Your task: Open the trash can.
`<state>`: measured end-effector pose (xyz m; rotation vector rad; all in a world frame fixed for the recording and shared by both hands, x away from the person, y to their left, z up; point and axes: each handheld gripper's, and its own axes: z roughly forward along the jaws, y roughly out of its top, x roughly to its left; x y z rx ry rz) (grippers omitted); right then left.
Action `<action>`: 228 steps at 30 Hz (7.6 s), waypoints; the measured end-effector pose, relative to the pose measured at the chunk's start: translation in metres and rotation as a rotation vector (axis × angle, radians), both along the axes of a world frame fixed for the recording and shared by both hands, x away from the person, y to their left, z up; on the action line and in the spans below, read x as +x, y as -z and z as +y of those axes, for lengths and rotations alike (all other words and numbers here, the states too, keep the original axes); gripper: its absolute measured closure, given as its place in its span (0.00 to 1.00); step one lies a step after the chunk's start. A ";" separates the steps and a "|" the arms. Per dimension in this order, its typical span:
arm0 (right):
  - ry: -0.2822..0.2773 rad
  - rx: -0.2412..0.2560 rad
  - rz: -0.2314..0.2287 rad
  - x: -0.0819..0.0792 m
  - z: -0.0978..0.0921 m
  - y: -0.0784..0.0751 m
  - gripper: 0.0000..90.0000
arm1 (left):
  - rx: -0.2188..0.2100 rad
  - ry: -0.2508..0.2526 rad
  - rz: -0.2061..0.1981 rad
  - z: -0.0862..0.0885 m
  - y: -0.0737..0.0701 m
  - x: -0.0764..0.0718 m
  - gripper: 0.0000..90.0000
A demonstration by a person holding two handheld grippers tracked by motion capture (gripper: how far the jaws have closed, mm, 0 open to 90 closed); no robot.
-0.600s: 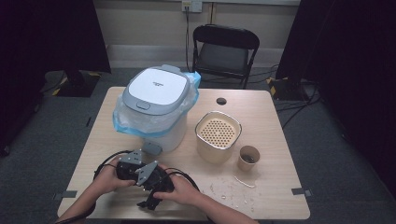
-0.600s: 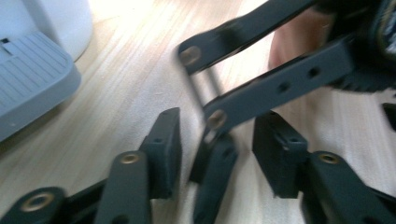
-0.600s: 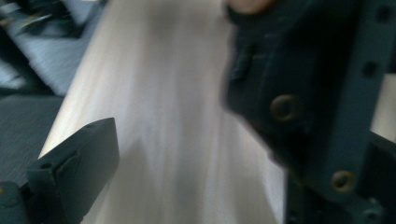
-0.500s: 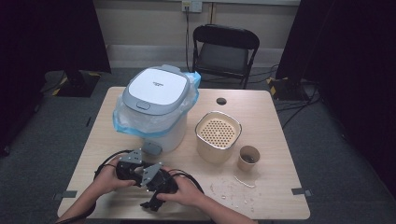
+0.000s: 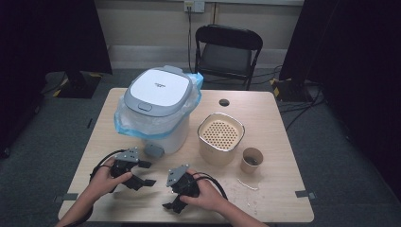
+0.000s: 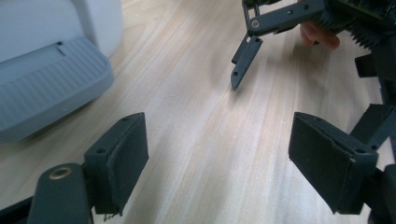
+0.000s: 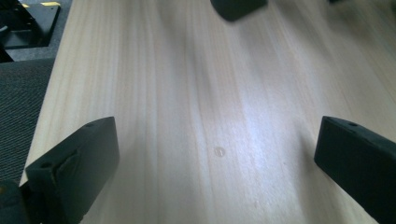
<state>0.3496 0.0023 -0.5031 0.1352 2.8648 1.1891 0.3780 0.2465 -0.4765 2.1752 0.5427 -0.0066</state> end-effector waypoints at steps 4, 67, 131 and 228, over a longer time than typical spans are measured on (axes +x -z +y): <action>0.000 0.000 0.001 0.000 0.000 0.000 0.00 | -0.002 0.005 -0.008 0.002 -0.012 -0.003 0.22; 0.001 0.003 -0.005 0.000 0.000 0.000 0.00 | -0.010 -0.058 0.020 0.009 -0.156 0.014 0.24; 0.001 -0.003 0.003 0.000 0.000 0.000 0.00 | 0.008 -0.127 -0.057 -0.008 -0.238 0.060 0.73; 0.003 0.001 -0.004 0.000 0.000 0.000 0.00 | 0.001 -0.215 -0.049 0.014 -0.210 0.047 0.26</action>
